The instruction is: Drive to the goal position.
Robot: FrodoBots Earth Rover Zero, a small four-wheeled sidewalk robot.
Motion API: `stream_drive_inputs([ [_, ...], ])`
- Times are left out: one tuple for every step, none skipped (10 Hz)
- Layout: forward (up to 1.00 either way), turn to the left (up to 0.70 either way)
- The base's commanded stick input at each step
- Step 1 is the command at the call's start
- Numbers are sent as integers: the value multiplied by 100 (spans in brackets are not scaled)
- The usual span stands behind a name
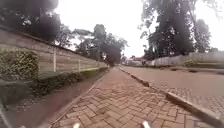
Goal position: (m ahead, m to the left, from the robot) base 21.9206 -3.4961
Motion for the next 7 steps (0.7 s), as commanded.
stream_drive_inputs([
  [70, 2],
  [70, 3],
  [70, 3],
  [70, 3],
  [70, 3],
  [70, 0],
  [70, 0],
])
